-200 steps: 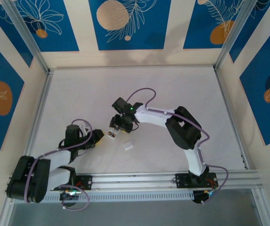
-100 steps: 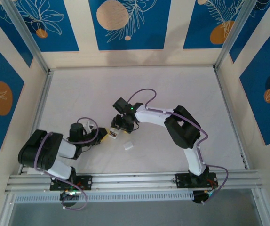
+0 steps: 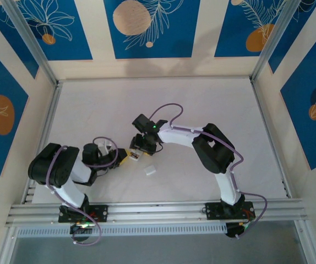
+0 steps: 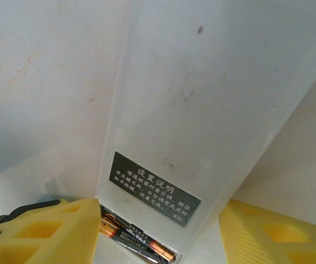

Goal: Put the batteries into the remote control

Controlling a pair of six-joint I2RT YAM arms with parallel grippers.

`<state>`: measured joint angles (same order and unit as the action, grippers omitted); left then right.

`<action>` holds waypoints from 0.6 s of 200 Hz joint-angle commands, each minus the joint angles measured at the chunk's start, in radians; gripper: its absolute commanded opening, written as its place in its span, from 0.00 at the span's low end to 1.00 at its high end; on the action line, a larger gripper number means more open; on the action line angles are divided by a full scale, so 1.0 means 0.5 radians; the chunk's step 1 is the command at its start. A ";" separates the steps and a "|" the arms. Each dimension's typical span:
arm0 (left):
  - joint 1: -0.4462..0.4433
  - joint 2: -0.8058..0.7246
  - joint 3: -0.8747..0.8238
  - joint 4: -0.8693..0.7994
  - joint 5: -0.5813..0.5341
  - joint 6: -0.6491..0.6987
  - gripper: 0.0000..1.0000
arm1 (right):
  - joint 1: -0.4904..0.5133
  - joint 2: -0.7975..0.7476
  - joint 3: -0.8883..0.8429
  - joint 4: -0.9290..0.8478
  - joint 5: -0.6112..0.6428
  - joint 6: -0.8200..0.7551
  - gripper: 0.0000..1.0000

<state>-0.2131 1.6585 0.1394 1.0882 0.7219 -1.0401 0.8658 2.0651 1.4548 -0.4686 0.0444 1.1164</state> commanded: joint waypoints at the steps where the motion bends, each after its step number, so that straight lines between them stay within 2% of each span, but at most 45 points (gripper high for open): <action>1: -0.077 -0.014 0.063 -0.801 -0.270 0.258 0.36 | -0.005 0.008 -0.032 -0.020 -0.044 0.007 0.59; 22: -0.079 -0.230 0.147 -1.223 -0.374 0.426 0.39 | -0.006 0.005 -0.044 -0.012 -0.047 0.006 0.59; 34: -0.080 -0.304 0.182 -1.355 -0.419 0.490 0.41 | -0.007 0.002 -0.055 -0.004 -0.048 0.012 0.59; 87: -0.100 -0.104 0.203 -1.189 -0.368 0.461 0.41 | -0.010 -0.008 -0.073 0.011 -0.052 0.010 0.57; 120: -0.125 -0.203 0.234 -1.371 -0.458 0.513 0.40 | -0.013 -0.014 -0.083 0.011 -0.049 0.013 0.56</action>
<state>-0.2512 1.5131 0.2634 0.6289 0.6861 -0.8604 0.8635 2.0647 1.4376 -0.4591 0.0383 1.1187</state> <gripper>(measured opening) 0.397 0.561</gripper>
